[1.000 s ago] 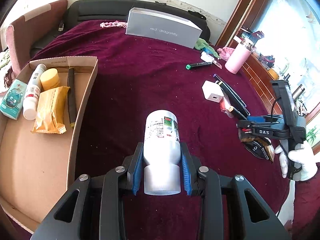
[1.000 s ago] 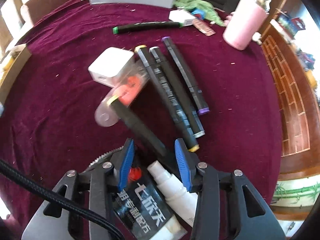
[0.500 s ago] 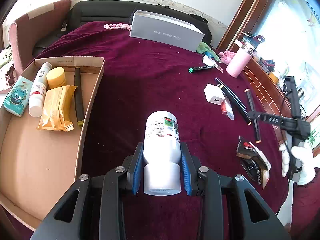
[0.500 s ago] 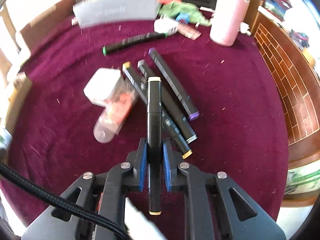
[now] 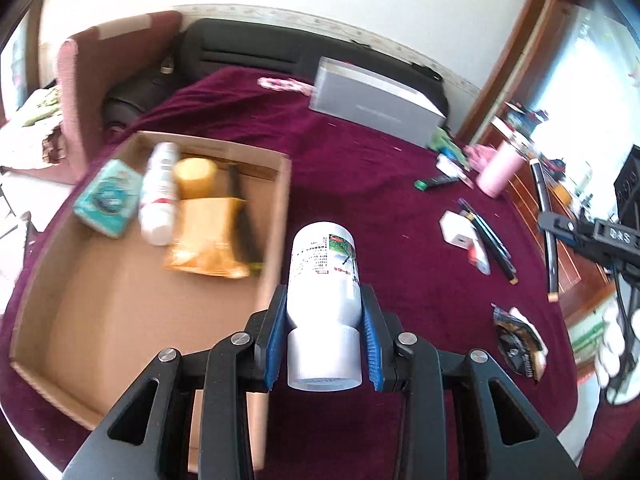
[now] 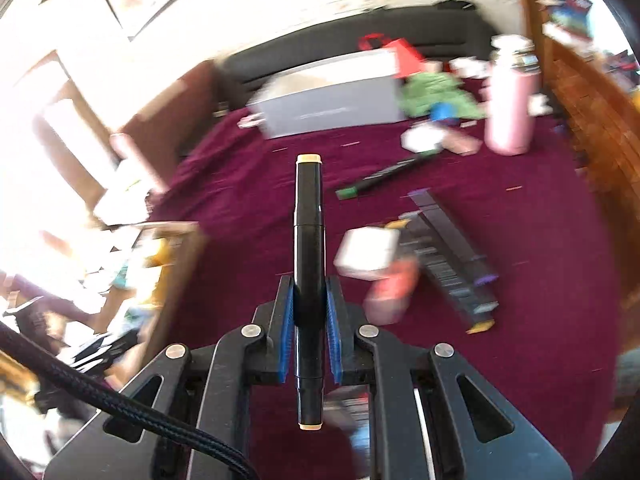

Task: Organize objects
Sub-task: 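Place the white bottle in the tray with left gripper while right lays marker there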

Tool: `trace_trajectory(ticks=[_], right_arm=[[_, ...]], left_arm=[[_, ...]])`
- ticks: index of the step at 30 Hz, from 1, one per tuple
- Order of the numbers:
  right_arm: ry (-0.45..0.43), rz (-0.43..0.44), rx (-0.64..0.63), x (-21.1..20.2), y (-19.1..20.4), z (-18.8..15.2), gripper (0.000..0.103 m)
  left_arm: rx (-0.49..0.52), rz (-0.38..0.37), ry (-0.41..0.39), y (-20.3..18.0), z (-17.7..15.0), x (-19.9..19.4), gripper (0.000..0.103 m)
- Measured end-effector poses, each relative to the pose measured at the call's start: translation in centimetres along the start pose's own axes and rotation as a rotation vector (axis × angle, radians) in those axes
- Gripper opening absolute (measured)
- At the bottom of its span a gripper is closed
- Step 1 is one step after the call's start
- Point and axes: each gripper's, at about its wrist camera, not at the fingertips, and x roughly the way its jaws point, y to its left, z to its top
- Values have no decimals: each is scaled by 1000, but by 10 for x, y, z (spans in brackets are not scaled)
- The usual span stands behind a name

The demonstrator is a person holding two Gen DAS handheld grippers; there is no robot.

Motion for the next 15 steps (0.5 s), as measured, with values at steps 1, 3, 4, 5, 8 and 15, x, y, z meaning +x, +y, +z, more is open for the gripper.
trace_trajectory(ticks=[1, 3, 4, 5, 8, 15], right_arm=[[15, 34, 3, 5, 9, -2, 13], [54, 119, 10, 21, 31, -6, 13], [76, 159, 13, 31, 44, -8, 13], [90, 181, 11, 37, 53, -13, 13], [147, 241, -11, 67, 92, -22, 13], [284, 327, -41, 134, 165, -42, 13]], left_arm=[[-10, 19, -4, 10, 0, -3, 29], [-30, 56, -7, 31, 1, -9, 29], [-37, 71, -5, 39, 1, -11, 29], [-46, 86, -2, 47, 1, -12, 29], [-75, 127, 2, 76, 2, -18, 30], [-75, 202, 34, 116, 7, -9, 30]])
